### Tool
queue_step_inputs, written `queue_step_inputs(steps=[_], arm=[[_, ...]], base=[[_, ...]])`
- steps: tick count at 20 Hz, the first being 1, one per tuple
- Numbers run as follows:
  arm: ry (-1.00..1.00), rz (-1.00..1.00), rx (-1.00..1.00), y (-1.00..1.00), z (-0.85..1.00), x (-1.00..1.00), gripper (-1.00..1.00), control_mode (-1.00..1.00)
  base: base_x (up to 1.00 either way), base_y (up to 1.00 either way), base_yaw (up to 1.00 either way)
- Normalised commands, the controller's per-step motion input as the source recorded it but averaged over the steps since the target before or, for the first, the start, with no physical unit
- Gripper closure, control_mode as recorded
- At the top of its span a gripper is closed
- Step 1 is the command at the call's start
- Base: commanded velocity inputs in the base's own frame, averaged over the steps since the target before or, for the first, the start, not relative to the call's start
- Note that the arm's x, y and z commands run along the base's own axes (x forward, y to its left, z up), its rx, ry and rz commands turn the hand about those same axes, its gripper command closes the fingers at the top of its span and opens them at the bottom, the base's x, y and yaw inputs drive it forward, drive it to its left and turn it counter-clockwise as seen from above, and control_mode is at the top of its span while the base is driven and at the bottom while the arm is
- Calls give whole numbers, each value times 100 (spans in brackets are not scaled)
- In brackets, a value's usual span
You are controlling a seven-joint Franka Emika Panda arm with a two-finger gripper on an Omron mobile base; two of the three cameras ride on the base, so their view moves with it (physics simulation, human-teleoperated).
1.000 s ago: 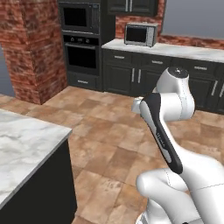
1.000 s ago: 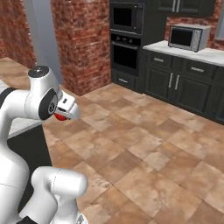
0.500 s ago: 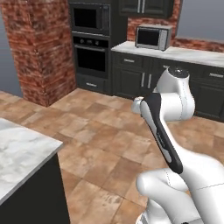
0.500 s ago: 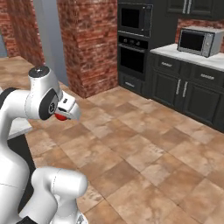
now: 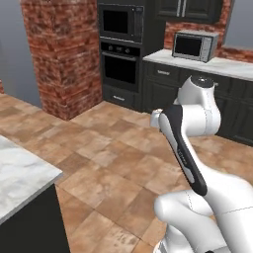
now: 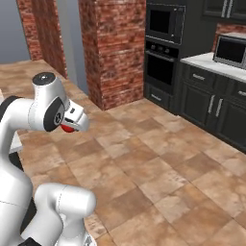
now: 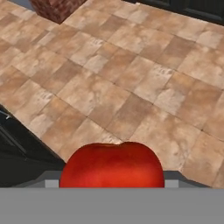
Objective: Place the pan on the center burner on the stove. Then place the tomato and the onion in the pan and turn on the center burner.
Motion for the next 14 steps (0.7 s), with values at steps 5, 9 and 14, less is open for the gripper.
queue_step_inputs(steps=[5, 9, 14], arm=[[0, 0, 0, 0, 0, 0, 100, 100], [0, 0, 0, 0, 0, 0, 100, 100], [0, 0, 0, 0, 0, 0, 100, 100]], base=[[41, -25, 32], [41, -28, 33], [41, -32, 32]])
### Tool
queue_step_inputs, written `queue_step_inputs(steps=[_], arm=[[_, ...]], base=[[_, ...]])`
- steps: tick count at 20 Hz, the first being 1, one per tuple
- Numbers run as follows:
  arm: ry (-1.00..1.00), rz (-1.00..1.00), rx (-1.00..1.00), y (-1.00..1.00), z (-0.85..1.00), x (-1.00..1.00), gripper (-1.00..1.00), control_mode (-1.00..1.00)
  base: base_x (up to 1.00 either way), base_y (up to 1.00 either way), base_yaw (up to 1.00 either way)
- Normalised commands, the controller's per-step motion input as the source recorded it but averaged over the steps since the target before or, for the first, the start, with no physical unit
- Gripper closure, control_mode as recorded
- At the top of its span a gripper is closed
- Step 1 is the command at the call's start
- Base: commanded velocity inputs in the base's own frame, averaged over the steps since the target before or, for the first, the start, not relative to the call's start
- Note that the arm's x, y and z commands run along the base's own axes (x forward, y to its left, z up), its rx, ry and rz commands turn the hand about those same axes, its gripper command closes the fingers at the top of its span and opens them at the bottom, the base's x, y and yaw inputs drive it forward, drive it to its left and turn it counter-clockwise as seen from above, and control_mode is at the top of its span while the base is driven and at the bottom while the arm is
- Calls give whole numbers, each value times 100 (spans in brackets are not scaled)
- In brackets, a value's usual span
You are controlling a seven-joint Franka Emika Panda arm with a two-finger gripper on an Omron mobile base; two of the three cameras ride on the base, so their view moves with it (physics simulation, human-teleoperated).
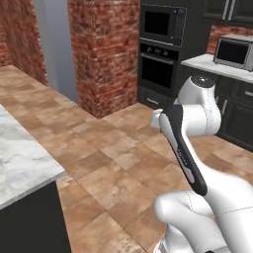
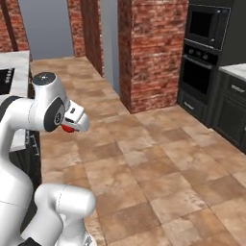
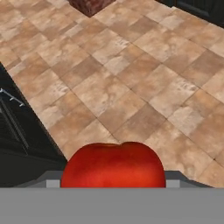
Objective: Place the pan on the center burner on the stove. Then place the tomato and the onion in the pan and turn on the center burner.
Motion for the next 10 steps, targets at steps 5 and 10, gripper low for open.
queue_step_inputs(steps=[5, 10], arm=[[0, 0, 0, 0, 0, 0, 100, 100], [0, 0, 0, 0, 0, 0, 100, 100]], base=[[45, -32, 33], [48, -27, 32]])
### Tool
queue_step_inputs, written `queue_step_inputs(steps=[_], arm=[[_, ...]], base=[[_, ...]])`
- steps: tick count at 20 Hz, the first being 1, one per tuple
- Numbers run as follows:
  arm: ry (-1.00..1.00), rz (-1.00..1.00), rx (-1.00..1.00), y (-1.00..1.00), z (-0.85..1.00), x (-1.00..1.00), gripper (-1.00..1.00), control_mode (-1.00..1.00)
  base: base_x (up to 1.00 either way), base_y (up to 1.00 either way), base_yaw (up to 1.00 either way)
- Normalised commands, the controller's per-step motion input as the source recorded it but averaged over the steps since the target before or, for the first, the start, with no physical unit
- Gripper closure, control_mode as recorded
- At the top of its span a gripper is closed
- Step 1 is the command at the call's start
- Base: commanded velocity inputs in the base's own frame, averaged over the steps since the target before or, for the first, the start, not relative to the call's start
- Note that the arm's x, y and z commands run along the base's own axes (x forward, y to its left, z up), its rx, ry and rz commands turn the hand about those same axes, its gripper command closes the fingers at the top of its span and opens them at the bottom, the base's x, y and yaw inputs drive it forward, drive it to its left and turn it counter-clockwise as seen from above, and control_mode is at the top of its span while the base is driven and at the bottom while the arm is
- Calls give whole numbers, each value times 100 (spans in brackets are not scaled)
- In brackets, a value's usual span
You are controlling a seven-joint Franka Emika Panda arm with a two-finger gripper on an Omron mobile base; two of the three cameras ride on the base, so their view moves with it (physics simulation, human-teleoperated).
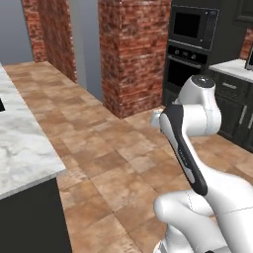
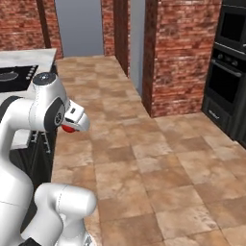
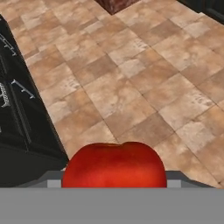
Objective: Place the pan on the center burner on the stove. Then place the tomato and the onion in the pan and turn on the center burner.
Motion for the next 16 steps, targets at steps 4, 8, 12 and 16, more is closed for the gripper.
queue_step_inputs(steps=[4, 8, 12, 16], arm=[[0, 0, 0, 0, 0, 0, 100, 100], [0, 0, 0, 0, 0, 0, 100, 100], [0, 0, 0, 0, 0, 0, 100, 100], [0, 0, 0, 0, 0, 0, 100, 100]], base=[[56, -23, 30], [64, -23, 30], [66, -26, 29], [63, -26, 29]])
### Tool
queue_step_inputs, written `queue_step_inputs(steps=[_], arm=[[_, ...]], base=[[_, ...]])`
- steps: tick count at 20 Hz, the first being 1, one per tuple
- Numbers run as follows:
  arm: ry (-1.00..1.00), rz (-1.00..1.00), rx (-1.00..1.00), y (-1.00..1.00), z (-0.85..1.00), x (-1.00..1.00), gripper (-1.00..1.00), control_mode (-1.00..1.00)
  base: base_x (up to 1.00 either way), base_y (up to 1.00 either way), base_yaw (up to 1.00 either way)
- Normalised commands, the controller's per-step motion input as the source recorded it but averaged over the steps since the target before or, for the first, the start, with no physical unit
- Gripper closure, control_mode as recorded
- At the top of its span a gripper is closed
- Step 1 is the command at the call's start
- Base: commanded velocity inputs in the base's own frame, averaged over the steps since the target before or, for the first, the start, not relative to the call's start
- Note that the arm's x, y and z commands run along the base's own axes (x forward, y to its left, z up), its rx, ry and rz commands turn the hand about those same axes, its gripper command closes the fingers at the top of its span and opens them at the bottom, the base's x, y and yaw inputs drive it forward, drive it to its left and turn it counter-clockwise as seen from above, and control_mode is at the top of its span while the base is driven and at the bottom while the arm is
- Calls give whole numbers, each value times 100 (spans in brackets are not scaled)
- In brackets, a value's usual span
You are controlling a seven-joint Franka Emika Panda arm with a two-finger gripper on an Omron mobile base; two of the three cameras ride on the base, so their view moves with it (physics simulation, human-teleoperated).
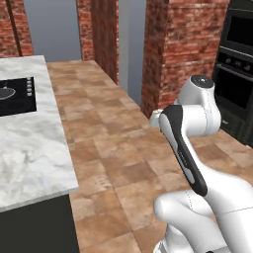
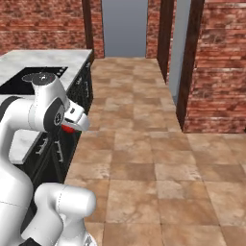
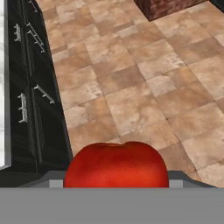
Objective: Place the pan on the center burner on the stove. Then place the tomato and the onion in the pan and turn on the center burner.
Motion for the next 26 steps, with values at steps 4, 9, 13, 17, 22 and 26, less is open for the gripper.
queue_step_inputs(steps=[4, 9, 13, 17, 22, 26], arm=[[0, 0, 0, 0, 0, 0, 100, 100], [0, 0, 0, 0, 0, 0, 100, 100], [0, 0, 0, 0, 0, 0, 100, 100], [0, 0, 0, 0, 0, 0, 100, 100], [0, 0, 0, 0, 0, 0, 100, 100], [0, 0, 0, 0, 0, 0, 100, 100]], base=[[60, -27, 29], [57, -30, 29], [55, -30, 29], [47, -34, 28], [46, -38, 27], [53, -39, 27]])
